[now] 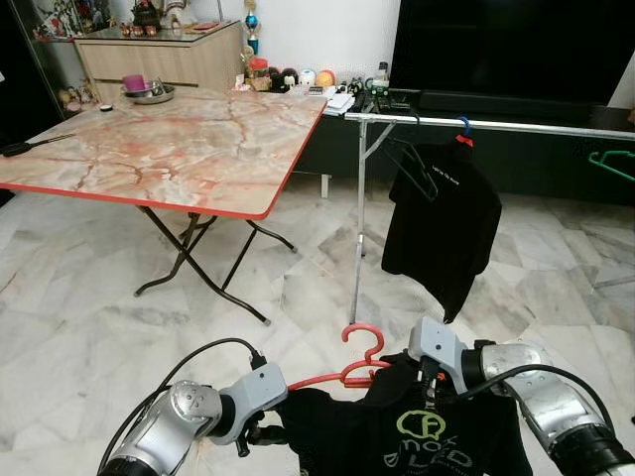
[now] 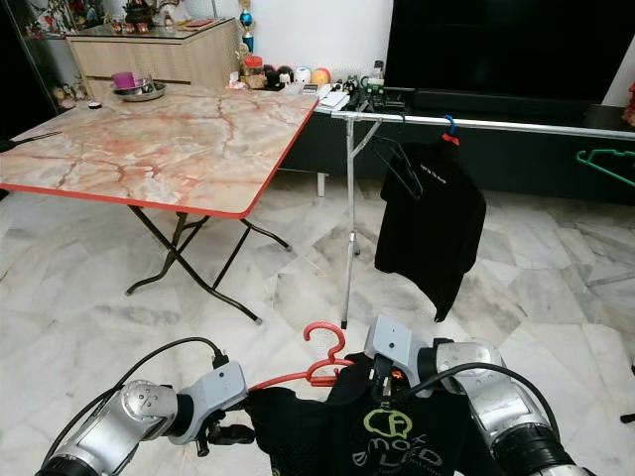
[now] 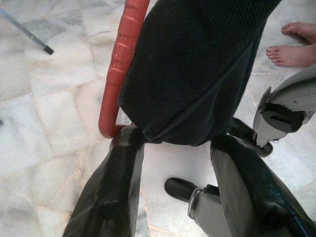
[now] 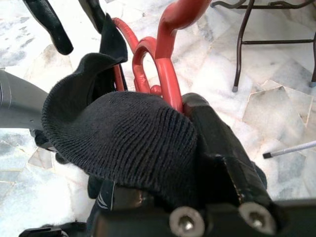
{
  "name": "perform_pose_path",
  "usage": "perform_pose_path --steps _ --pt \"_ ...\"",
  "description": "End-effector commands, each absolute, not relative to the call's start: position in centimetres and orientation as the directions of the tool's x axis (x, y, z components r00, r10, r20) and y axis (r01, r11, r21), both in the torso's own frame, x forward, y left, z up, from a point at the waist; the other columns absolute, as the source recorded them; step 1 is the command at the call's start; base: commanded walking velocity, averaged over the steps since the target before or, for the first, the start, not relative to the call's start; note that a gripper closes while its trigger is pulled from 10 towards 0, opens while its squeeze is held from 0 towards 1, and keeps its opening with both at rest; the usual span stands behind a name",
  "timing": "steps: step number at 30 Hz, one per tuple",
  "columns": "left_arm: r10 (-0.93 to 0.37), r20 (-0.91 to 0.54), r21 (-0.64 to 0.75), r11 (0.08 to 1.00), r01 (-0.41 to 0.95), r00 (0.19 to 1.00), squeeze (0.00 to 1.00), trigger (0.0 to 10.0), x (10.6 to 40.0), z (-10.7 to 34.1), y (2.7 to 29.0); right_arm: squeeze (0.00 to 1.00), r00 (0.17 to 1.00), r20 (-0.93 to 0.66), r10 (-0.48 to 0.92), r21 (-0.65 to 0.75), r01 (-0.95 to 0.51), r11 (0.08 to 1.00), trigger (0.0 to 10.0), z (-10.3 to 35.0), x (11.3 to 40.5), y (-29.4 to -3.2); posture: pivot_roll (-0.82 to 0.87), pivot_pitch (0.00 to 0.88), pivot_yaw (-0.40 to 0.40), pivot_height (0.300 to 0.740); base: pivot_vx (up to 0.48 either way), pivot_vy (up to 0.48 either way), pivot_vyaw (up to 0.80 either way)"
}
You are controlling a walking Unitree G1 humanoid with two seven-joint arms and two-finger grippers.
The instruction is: Hang hanger
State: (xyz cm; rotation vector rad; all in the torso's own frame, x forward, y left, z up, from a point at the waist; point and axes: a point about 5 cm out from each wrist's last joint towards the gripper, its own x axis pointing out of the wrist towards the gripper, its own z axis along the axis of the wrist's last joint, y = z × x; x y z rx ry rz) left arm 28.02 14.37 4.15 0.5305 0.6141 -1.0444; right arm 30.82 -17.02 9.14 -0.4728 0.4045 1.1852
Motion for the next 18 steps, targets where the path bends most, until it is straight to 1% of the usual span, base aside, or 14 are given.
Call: perform_pose_path --steps 1,2,3,11,14,18 --pt "-0.613 -0.675 0.147 0.432 0.890 0.410 0.00 10.0 28.8 4.5 14.3 0.00 0.319 -0.488 0.812 -0.163 -0.948 0.274 10.0 10.0 31.0 -16.2 0.12 0.000 -0.031 0.740 0.000 0.000 0.00" --pt "-0.603 -0.670 0.163 0.448 0.879 0.432 0.00 10.0 29.0 4.5 14.3 0.00 0.316 -0.485 0.815 -0.159 -0.949 0.273 10.0 10.0 30.9 -16.1 0.12 0.000 -0.032 0.740 0.000 0.000 0.00" --pt "-0.598 -0.672 0.168 0.453 0.876 0.438 0.00 10.0 29.1 4.4 14.3 0.00 0.312 -0.486 0.816 -0.157 -0.950 0.270 10.0 10.0 30.9 -16.0 0.12 0.000 -0.033 0.740 0.000 0.000 0.00" --pt "-0.558 -0.701 0.184 0.459 0.869 0.444 0.00 10.0 29.2 4.1 15.3 0.00 0.323 -0.489 0.810 -0.154 -0.946 0.284 10.0 9.6 30.8 -16.1 0.13 0.000 -0.033 0.740 0.000 0.000 0.00" --pt "-0.548 -0.711 0.181 0.463 0.868 0.441 0.00 10.0 29.1 3.9 15.5 0.00 0.327 -0.489 0.809 -0.156 -0.945 0.288 10.0 9.6 30.9 -16.1 0.13 0.000 -0.033 0.740 0.000 0.000 0.00" --pt "-0.481 -0.773 0.190 0.448 0.874 0.414 0.00 10.0 28.7 2.9 16.5 0.00 0.355 -0.477 0.804 -0.174 -0.935 0.310 10.0 9.9 31.3 -16.1 0.12 0.000 -0.032 0.740 0.000 0.000 0.00"
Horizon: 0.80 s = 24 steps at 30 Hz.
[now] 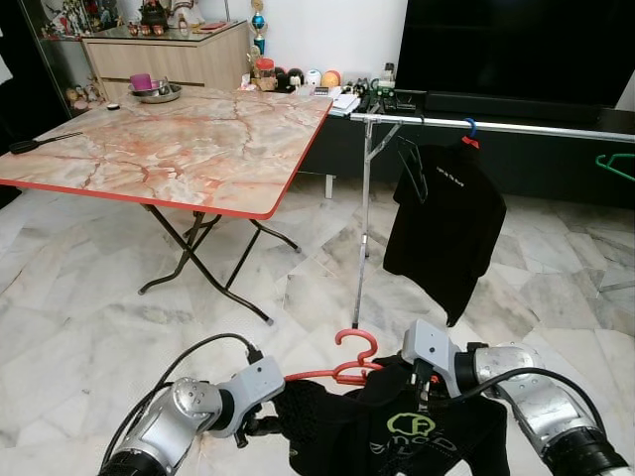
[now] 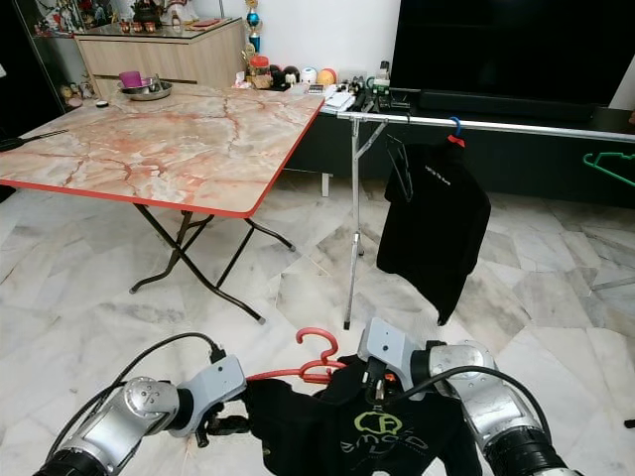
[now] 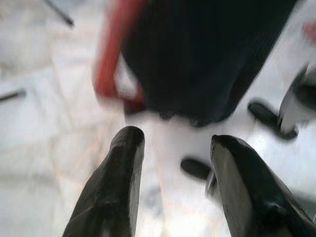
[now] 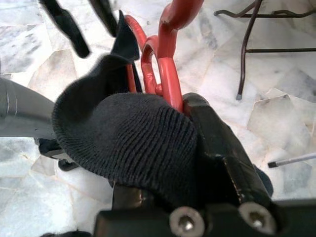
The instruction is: Hang hanger
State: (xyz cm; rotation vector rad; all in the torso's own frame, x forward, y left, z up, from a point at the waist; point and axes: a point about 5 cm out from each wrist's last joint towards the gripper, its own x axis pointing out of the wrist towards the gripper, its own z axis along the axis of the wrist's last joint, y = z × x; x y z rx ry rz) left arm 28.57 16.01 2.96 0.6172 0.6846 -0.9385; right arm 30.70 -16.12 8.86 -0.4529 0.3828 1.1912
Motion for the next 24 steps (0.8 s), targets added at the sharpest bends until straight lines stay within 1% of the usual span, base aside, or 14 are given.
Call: perform_pose_path --steps 1,3,5,6,7,8,10,13,14,15,16,20,24 --pt "-0.477 -0.777 0.191 0.445 0.875 0.412 0.00 10.0 28.6 2.9 16.6 0.00 0.358 -0.476 0.803 -0.175 -0.934 0.313 10.0 10.0 31.3 -16.2 0.12 0.000 -0.032 0.740 0.000 0.000 0.00" --pt "-0.468 -0.801 0.150 0.447 0.882 0.374 0.00 10.0 28.0 2.6 17.3 0.00 0.383 -0.477 0.791 -0.188 -0.924 0.334 10.0 10.2 31.6 -16.7 0.12 0.000 -0.030 0.740 0.000 0.000 0.00" --pt "-0.462 -0.806 0.150 0.446 0.882 0.370 0.00 10.0 27.9 2.5 17.6 0.00 0.392 -0.476 0.788 -0.192 -0.920 0.342 10.0 10.4 31.7 -16.9 0.12 0.000 -0.029 0.740 0.000 0.000 0.00" --pt "-0.447 -0.806 0.169 0.457 0.873 0.389 0.00 10.0 28.0 2.4 17.9 0.00 0.398 -0.472 0.787 -0.193 -0.917 0.348 10.0 10.5 31.7 -17.1 0.12 0.000 -0.029 0.740 0.000 0.000 0.00" --pt "-0.433 -0.797 0.184 0.490 0.852 0.422 0.00 10.0 28.3 2.4 18.3 0.00 0.398 -0.464 0.792 -0.191 -0.917 0.350 10.0 10.7 31.7 -17.2 0.12 0.000 -0.029 0.740 0.000 0.000 0.00" --pt "-0.433 -0.797 0.184 0.490 0.852 0.422 0.00 10.0 28.3 2.4 18.3 0.00 0.398 -0.464 0.792 -0.191 -0.917 0.350 10.0 10.7 31.7 -17.2 0.12 0.000 -0.029 0.740 0.000 0.000 0.00" --pt "-0.468 -0.762 0.167 0.526 0.834 0.448 0.00 10.0 28.5 2.5 18.2 0.00 0.396 -0.454 0.798 -0.189 -0.918 0.348 10.0 11.0 31.7 -17.3 0.12 0.000 -0.030 0.740 0.000 0.000 0.00" --pt "-0.551 -0.679 0.065 0.614 0.787 0.486 0.00 10.0 28.8 2.8 17.6 0.00 0.385 -0.416 0.824 -0.177 -0.923 0.342 10.0 11.5 31.6 -17.1 0.12 0.000 -0.028 0.740 0.000 0.000 0.00" --pt "-0.551 -0.679 0.065 0.614 0.787 0.486 0.00 10.0 28.8 2.8 17.6 0.00 0.385 -0.416 0.824 -0.177 -0.923 0.342 10.0 11.5 31.6 -17.1 0.12 0.000 -0.028 0.740 0.000 0.000 0.00" --pt "-0.588 -0.631 -0.008 0.657 0.754 0.505 0.00 10.0 28.9 2.8 17.5 0.00 0.373 -0.389 0.842 -0.166 -0.928 0.335 10.0 11.8 31.5 -17.0 0.11 0.000 -0.025 0.740 0.000 0.000 0.00" --pt "-0.605 -0.608 -0.060 0.681 0.730 0.514 0.00 10.0 28.8 2.7 17.7 0.00 0.362 -0.372 0.855 -0.160 -0.932 0.326 10.0 12.1 31.3 -16.9 0.11 0.000 -0.024 0.740 0.000 0.000 0.00" --pt "-0.604 -0.598 -0.107 0.712 0.694 0.527 0.00 10.0 28.5 2.1 18.4 0.00 0.353 -0.378 0.856 -0.156 -0.936 0.317 10.0 12.0 31.1 -17.1 0.11 0.000 -0.025 0.740 0.000 0.000 0.00" --pt "-0.594 -0.608 -0.110 0.720 0.685 0.527 0.00 10.0 28.3 1.7 18.7 0.00 0.351 -0.379 0.856 -0.152 -0.936 0.317 10.0 12.0 31.1 -17.2 0.11 0.000 -0.026 0.740 0.000 0.000 0.00"
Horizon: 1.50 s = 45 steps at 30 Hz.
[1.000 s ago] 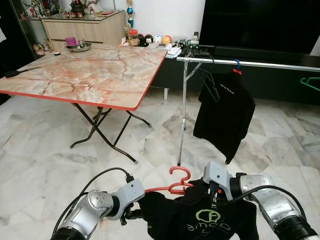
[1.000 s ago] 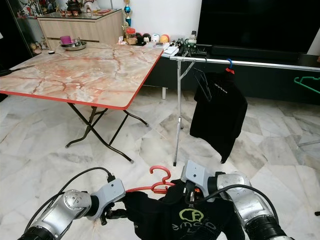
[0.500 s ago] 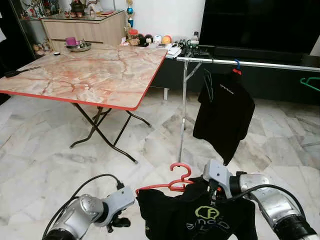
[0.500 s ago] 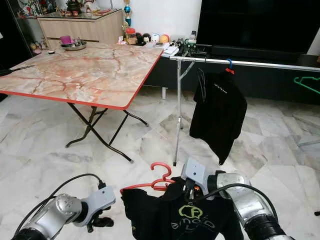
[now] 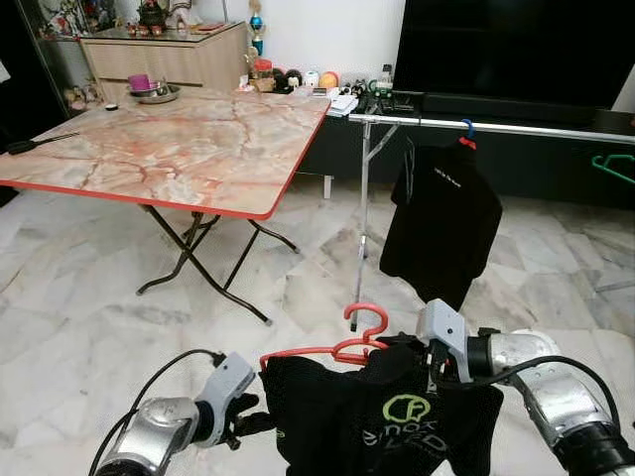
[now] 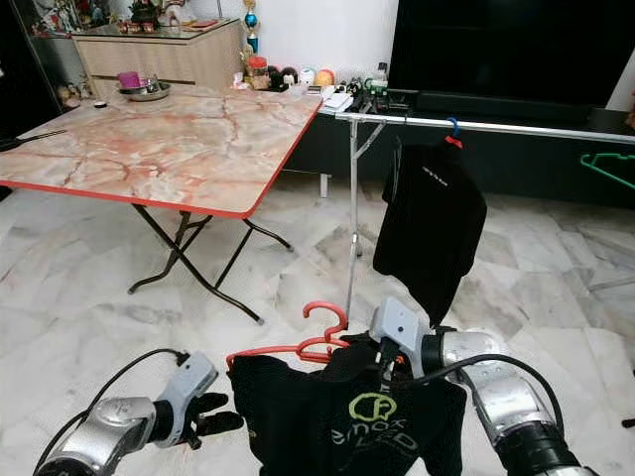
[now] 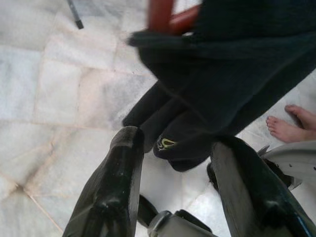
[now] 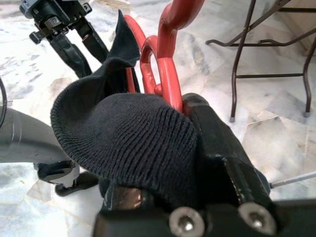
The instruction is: Hang hanger
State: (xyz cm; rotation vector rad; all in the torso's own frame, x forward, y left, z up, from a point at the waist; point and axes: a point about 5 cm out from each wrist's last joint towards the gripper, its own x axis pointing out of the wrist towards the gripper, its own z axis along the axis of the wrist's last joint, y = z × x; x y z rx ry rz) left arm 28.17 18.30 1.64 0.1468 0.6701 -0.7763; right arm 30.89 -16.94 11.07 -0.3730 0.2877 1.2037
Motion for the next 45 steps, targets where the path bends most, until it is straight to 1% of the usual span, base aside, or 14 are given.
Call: perform_pose_path --steps 1,7,10,11,12,15,20,27,29,30,31,34,40,45 --pt "-0.592 -0.608 -0.114 0.724 0.680 0.529 0.00 10.0 28.3 1.7 18.6 0.00 0.350 -0.378 0.857 -0.152 -0.937 0.316 10.0 12.1 31.1 -17.2 0.11 0.000 -0.025 0.740 0.000 0.000 0.00" --pt "-0.614 -0.581 -0.154 0.727 0.669 0.534 0.00 10.0 28.4 1.6 18.1 0.00 0.347 -0.378 0.858 -0.151 -0.938 0.313 10.0 12.2 31.1 -17.2 0.11 0.000 -0.028 0.740 0.000 0.000 0.00" --pt "-0.653 -0.559 -0.174 0.695 0.698 0.511 0.00 10.0 28.2 1.8 18.0 0.00 0.344 -0.382 0.858 -0.147 -0.939 0.310 10.0 12.1 31.0 -17.2 0.11 0.000 -0.030 0.740 0.000 0.000 0.00" --pt "-0.655 -0.565 -0.170 0.687 0.707 0.501 0.90 10.0 28.1 1.7 18.1 0.00 0.343 -0.383 0.858 -0.147 -0.939 0.310 10.0 12.1 31.0 -17.1 0.11 0.000 -0.029 0.740 0.000 0.000 0.00" --pt "-0.651 -0.570 -0.165 0.688 0.706 0.501 1.00 10.0 28.1 1.7 18.1 0.00 0.344 -0.384 0.857 -0.148 -0.939 0.311 10.0 12.1 31.0 -17.1 0.11 0.000 -0.029 0.740 0.000 0.000 0.00" --pt "-0.638 -0.574 -0.159 0.702 0.694 0.514 1.00 10.0 28.1 1.6 18.3 0.00 0.350 -0.383 0.855 -0.150 -0.937 0.316 10.0 12.1 31.1 -17.1 0.11 0.000 -0.029 0.740 0.000 0.000 0.00" --pt "-0.665 -0.559 -0.207 0.690 0.693 0.495 1.00 10.0 27.9 1.6 18.2 0.00 0.354 -0.383 0.853 -0.153 -0.935 0.320 10.0 12.2 31.2 -17.0 0.11 0.000 -0.032 0.740 0.000 0.000 0.00" --pt "-0.585 -0.577 -0.173 0.769 0.616 0.569 1.00 10.0 28.7 1.5 18.4 0.00 0.345 -0.369 0.863 -0.151 -0.938 0.311 10.0 12.3 31.2 -16.4 0.11 0.000 -0.032 0.740 0.000 0.000 0.00" --pt "-0.568 -0.586 -0.157 0.779 0.607 0.578 1.00 10.0 28.9 1.4 18.5 0.00 0.343 -0.368 0.864 -0.150 -0.939 0.309 10.0 12.3 31.2 -16.3 0.11 0.000 -0.032 0.740 0.000 0.000 0.00" --pt "-0.548 -0.595 -0.141 0.792 0.595 0.588 0.25 10.0 28.9 1.4 18.6 0.00 0.342 -0.367 0.865 -0.150 -0.939 0.308 10.0 12.3 31.2 -16.3 0.11 0.000 -0.032 0.740 0.000 0.000 0.00" --pt "-0.538 -0.596 -0.138 0.799 0.585 0.595 0.00 10.0 29.0 1.4 18.7 0.00 0.341 -0.367 0.865 -0.149 -0.940 0.308 10.0 12.3 31.2 -16.2 0.11 0.000 -0.032 0.740 0.000 0.000 0.00" --pt "-0.569 -0.567 -0.182 0.792 0.583 0.596 0.00 10.0 29.2 1.7 18.3 0.00 0.337 -0.364 0.868 -0.146 -0.942 0.304 10.0 12.2 31.2 -16.0 0.11 0.000 -0.033 0.740 0.000 0.000 0.00" --pt "-0.574 -0.572 -0.179 0.784 0.594 0.585 0.00 10.0 29.2 1.5 18.1 0.00 0.325 -0.352 0.878 -0.143 -0.945 0.293 10.0 12.3 31.2 -15.3 0.11 0.000 -0.033 0.740 0.000 0.000 0.00" --pt "-0.615 -0.550 -0.210 0.757 0.618 0.566 0.00 10.0 29.1 1.7 17.8 0.00 0.322 -0.360 0.876 -0.145 -0.947 0.288 10.0 12.1 31.3 -15.1 0.12 0.000 -0.036 0.740 0.000 0.000 0.00"
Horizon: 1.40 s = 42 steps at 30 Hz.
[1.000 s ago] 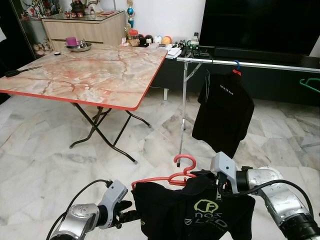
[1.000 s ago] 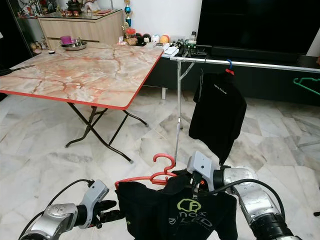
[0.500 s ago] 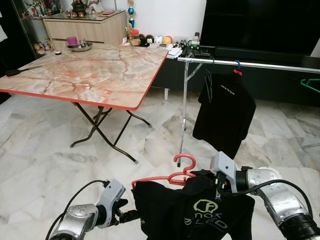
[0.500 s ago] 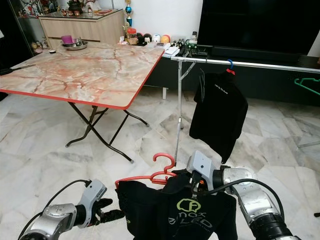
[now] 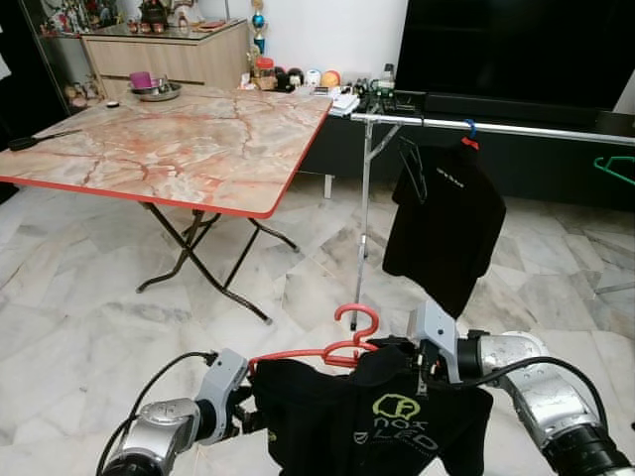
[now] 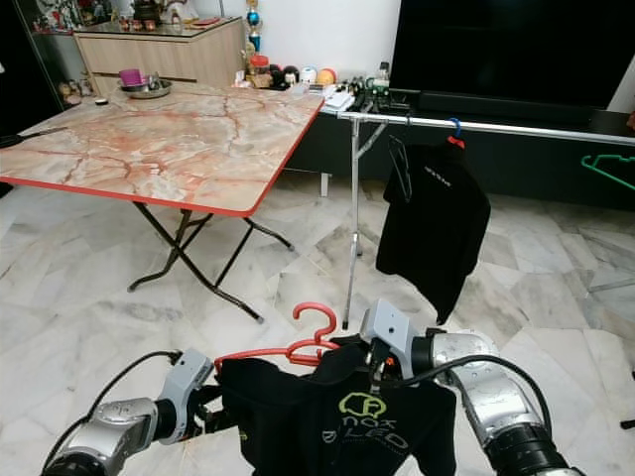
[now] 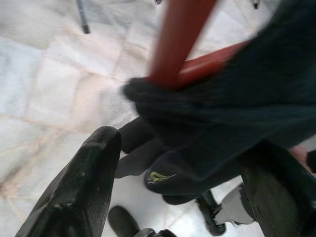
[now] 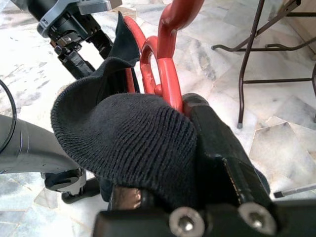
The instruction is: Hang hanger
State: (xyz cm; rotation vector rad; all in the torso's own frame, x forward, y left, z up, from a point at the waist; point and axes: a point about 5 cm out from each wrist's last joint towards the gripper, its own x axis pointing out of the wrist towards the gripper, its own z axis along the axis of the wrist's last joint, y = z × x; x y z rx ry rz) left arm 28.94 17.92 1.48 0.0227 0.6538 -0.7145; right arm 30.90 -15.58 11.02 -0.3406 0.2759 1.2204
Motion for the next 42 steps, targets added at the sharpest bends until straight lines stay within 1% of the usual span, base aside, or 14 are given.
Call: perform_pose_path --steps 1,2,3,4,5,6,15,18,23,42 --pt "-0.617 -0.551 -0.208 0.753 0.624 0.561 0.00 10.0 29.01 1.67 17.78 0.00 0.319 -0.360 0.877 -0.144 -0.948 0.285 10.0 12.04 31.22 -15.01 0.12 0.000 -0.036 0.740 0.000 0.000 0.00" --pt "-0.617 -0.552 -0.208 0.753 0.624 0.561 0.00 10.0 29.00 1.65 17.77 0.00 0.316 -0.359 0.878 -0.142 -0.949 0.283 10.0 12.01 31.19 -14.92 0.12 0.000 -0.037 0.740 0.000 0.000 0.00" --pt "-0.621 -0.553 -0.208 0.749 0.629 0.556 0.00 6.0 28.94 1.61 17.73 0.00 0.313 -0.358 0.880 -0.141 -0.949 0.281 10.0 12.01 31.17 -14.85 0.12 0.000 -0.036 0.740 0.000 0.000 0.00" --pt "-0.623 -0.553 -0.208 0.746 0.633 0.552 0.00 6.0 28.89 1.57 17.70 0.00 0.311 -0.357 0.881 -0.140 -0.950 0.279 10.0 12.01 31.15 -14.80 0.12 0.000 -0.036 0.740 0.000 0.000 0.00" --pt "-0.629 -0.553 -0.209 0.740 0.640 0.546 0.00 1.0 28.82 1.53 17.63 0.00 0.311 -0.356 0.881 -0.141 -0.950 0.278 10.0 12.01 31.14 -14.76 0.11 0.000 -0.036 0.740 0.000 0.000 0.00" --pt "-0.632 -0.553 -0.209 0.736 0.644 0.543 0.00 0.0 28.77 1.50 17.58 0.00 0.311 -0.356 0.881 -0.140 -0.950 0.279 10.0 12.01 31.15 -14.75 0.11 0.000 -0.036 0.740 0.000 0.000 0.00" --pt "-0.650 -0.550 -0.220 0.718 0.660 0.524 0.00 0.0 28.67 1.46 17.28 0.00 0.317 -0.358 0.878 -0.145 -0.948 0.283 10.0 11.98 31.23 -14.68 0.11 0.000 -0.037 0.740 0.000 0.000 0.00" --pt "-0.640 -0.567 -0.203 0.719 0.665 0.519 0.00 0.0 28.64 1.39 17.52 0.00 0.321 -0.358 0.877 -0.148 -0.947 0.286 10.0 12.02 31.30 -14.66 0.11 0.000 -0.037 0.740 0.000 0.000 0.00" --pt "-0.634 -0.564 -0.197 0.725 0.660 0.529 0.00 0.0 28.80 1.60 17.86 0.00 0.322 -0.358 0.876 -0.150 -0.946 0.287 10.0 12.02 31.34 -14.60 0.12 0.000 -0.036 0.740 0.000 0.000 0.00" --pt "-0.639 -0.548 -0.194 0.725 0.661 0.539 0.00 0.0 28.96 1.76 17.67 0.00 0.328 -0.360 0.873 -0.150 -0.944 0.293 10.0 11.89 31.35 -14.63 0.12 0.000 -0.035 0.740 0.000 0.000 0.00"
